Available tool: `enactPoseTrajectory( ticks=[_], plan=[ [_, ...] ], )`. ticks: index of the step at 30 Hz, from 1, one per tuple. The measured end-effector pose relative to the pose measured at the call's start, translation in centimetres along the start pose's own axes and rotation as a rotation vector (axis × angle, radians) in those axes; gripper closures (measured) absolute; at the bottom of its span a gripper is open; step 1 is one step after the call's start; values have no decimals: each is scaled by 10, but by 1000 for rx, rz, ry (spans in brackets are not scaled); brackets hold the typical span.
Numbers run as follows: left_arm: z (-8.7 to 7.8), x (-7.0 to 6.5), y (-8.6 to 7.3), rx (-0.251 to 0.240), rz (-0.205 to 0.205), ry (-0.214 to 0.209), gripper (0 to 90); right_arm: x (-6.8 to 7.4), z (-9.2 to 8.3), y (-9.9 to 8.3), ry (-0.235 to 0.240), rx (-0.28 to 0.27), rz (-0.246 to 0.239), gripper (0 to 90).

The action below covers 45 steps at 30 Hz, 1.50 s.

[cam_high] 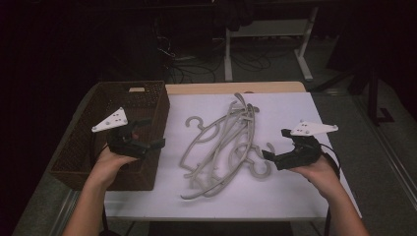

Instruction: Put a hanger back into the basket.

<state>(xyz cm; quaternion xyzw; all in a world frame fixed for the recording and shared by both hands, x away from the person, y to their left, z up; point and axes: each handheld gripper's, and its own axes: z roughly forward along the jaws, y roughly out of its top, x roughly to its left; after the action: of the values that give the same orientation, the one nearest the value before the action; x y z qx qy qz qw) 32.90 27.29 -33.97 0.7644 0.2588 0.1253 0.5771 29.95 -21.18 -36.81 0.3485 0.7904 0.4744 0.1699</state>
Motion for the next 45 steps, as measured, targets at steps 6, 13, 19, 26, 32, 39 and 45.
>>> enactPoseTrajectory(
  ticks=[6,13,19,26,32,39,45],
  plan=[
    [4,-2,3,9,4,8,0,-2,1,-3,-6,6,-1,0],
    [21,-11,14,15,16,-2,0,-6,8,-21,-21,47,18,0],
    [35,-22,18,26,19,-26,0,-4,12,-35,-13,74,21,0],
    [65,-39,20,49,25,-66,0,-4,17,-43,-5,79,22,0],
    [95,-53,16,87,31,-105,0,-6,18,-45,-14,78,24,0],
    [118,-64,5,124,28,-120,24,-8,18,-45,-12,78,28,0],
    [135,-71,-9,184,23,-133,62,-9,18,-46,-14,80,28,0]
  ],
)
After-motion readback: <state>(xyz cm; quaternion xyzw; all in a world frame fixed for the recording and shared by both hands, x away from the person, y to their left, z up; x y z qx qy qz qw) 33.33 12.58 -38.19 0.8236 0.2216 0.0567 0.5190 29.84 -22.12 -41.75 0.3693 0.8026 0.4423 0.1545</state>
